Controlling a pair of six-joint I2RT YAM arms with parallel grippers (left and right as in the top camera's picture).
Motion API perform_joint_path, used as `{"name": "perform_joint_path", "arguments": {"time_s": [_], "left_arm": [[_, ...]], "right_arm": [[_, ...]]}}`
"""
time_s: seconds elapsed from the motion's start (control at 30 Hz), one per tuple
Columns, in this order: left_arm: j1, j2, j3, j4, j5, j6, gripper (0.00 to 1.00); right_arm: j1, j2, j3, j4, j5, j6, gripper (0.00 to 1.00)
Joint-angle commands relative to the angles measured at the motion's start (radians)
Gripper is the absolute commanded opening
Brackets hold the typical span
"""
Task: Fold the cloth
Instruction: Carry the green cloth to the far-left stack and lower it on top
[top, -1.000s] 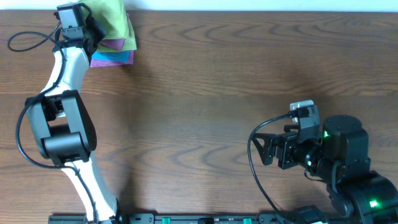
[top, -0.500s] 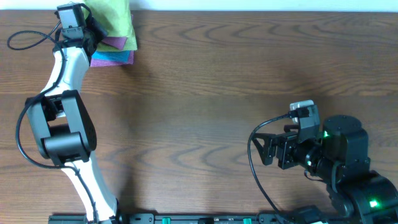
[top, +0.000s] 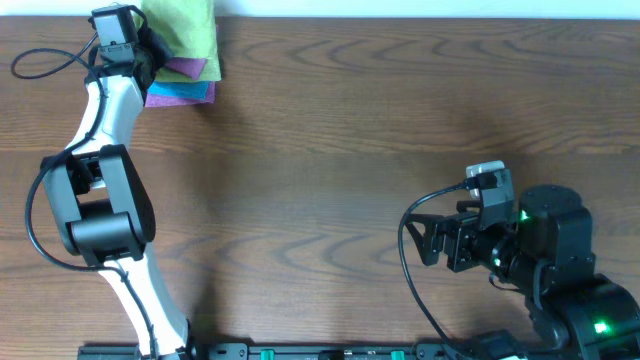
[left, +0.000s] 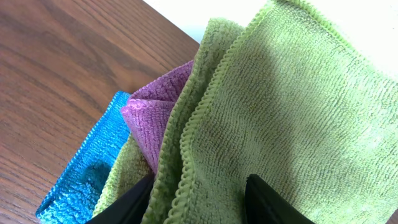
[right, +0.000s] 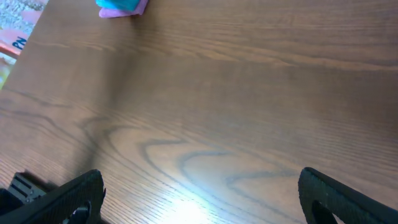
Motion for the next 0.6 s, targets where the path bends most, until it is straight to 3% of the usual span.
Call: {"name": "perform_joint_path", "arguments": {"time_s": [0.0, 0.2, 0.43, 0.5, 0.57], "left_arm": [[0.008, 0.02, 0.023, -0.002, -0.023, 0.019, 0.45], [0.008, 0.02, 0.023, -0.008, -0.042, 0.019, 0.44], [0.008, 0.02, 0.023, -0.046, -0.101, 0.03, 0.2], [0.008, 0.02, 0.023, -0.05, -0.101, 0.03, 0.2], [0.008, 0.02, 0.023, -0.051, -0.1, 0.029, 0.26]], "right_arm": [[-0.009, -0.005, -0.005, 0.0, -0.006, 0.008, 0.99], [-0.009, -0.005, -0.005, 0.0, -0.006, 0.008, 0.99], [-0.009, -0.005, -0.005, 0.0, -0.006, 0.008, 0.99], [-0.009, -0.005, -0.005, 0.0, -0.006, 0.008, 0.99], [-0.009, -0.005, -0.005, 0.0, -0.006, 0.008, 0.99]]}}
